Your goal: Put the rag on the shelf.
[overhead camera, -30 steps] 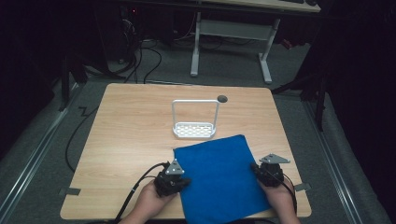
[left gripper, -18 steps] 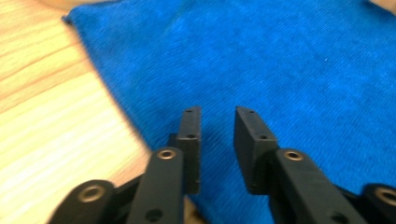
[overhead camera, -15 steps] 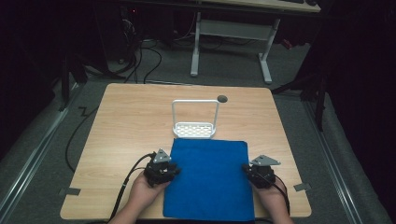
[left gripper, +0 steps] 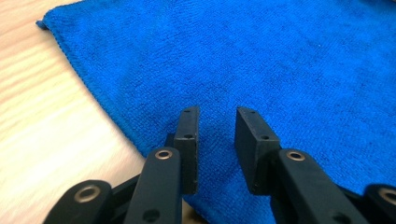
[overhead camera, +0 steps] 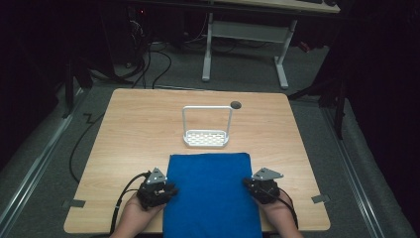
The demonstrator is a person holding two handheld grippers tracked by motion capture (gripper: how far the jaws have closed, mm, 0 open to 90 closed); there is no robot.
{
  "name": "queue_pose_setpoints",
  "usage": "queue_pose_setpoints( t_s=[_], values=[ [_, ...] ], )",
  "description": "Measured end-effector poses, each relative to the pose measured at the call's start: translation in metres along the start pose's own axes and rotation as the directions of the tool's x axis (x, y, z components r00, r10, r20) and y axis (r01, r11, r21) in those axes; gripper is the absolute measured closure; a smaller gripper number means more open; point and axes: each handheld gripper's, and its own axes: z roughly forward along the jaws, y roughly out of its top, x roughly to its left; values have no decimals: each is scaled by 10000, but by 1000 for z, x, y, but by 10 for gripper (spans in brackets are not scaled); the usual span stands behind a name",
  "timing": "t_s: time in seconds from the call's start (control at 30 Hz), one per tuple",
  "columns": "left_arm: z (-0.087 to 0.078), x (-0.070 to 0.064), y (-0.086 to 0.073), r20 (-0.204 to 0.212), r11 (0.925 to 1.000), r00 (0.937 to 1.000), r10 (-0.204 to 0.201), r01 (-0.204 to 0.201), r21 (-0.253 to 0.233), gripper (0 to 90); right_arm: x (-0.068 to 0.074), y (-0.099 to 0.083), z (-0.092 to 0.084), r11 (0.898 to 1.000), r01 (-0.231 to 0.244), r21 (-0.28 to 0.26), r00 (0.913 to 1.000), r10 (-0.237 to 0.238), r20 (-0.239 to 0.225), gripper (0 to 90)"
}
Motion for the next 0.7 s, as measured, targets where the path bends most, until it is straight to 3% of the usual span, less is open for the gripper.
queue_pose_setpoints(
  t_s=[0.17, 0.27, 0.37, 0.43, 0.47, 0.5, 0.57, 0.6, 0.63, 0.7],
  values=[
    [-9, 4, -6, -163, 9999, 9998, -137, 138, 73, 713, 11, 4, 3, 9994, 353, -26, 9991, -353, -235, 874],
    [-9, 3, -5, -190, 9999, 9998, -15, 18, 168, 684, 12, 4, 3, 9993, 371, -22, 9988, -371, -324, 834],
    [-12, 5, -2, -226, 9998, 9997, -65, 61, -164, 678, 9, 3, 1, 9993, 276, -240, 9991, -284, -328, 812],
    [-17, 11, 1, -341, 9973, 9989, -316, 292, -669, 670, 4, 2, -3, 9983, 85, -570, 9997, -99, -240, 779],
    [-21, 20, 3, -547, 9926, 9966, -612, 550, -1079, 667, 2, 1, -4, 9979, 58, -639, 9997, -72, -218, 771],
    [-21, 20, 3, -547, 9926, 9966, -612, 550, -1079, 661, 2, 1, -4, 9979, 58, -639, 9997, -72, -218, 771],
    [-21, 39, 9, -900, 9823, 9881, -1247, 1102, -1515, 624, -1, -1, -5, 9978, 33, -664, 9998, -45, -180, 748],
    [-21, 39, 9, -900, 9823, 9881, -1247, 1102, -1515, 610, -1, -1, -5, 9978, 33, -664, 9998, -45, -180, 748],
    [-16, 51, 13, -869, 9746, 9820, -1679, 1521, -1641, 600, -1, -2, -4, 9976, 54, -689, 9998, -66, -174, 735],
    [-11, 55, 17, -1024, 9741, 9799, -1712, 1528, -1665, 594, -1, -2, -4, 9976, 58, -689, 9998, -71, -179, 731]
  ],
)
